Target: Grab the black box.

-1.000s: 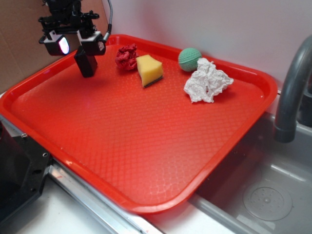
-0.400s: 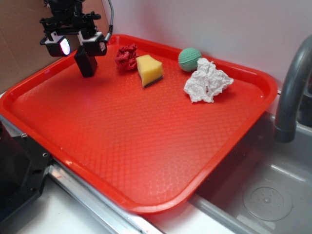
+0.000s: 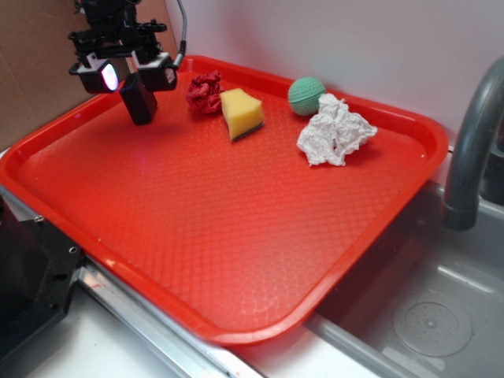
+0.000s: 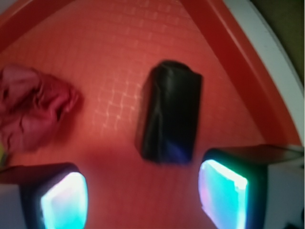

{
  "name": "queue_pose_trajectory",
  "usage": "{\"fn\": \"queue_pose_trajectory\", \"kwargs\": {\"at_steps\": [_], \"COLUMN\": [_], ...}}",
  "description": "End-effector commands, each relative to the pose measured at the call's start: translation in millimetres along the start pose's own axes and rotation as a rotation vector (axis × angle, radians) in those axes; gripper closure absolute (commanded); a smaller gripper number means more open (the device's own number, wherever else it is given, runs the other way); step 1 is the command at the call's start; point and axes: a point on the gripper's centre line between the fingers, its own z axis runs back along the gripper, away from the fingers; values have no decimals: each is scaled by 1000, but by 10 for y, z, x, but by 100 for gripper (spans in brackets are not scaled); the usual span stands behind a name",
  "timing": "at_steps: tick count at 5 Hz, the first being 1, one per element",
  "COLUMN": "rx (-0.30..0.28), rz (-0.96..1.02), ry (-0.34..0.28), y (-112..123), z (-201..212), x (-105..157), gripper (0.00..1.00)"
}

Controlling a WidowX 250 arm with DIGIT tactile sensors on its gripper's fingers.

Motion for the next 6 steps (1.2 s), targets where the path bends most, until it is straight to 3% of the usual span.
{"fn": "queue_pose_trajectory", "kwargs": {"at_steps": [1, 4, 5, 6], "rx": [-1, 67, 60, 69], "rz": [80, 66, 64, 61], "ry": [-43, -9, -30, -34], "y": [183, 160, 163, 142], "z": [15, -306, -336, -407], "x": [294, 377, 376, 360], "gripper": [0, 0, 0, 100]}}
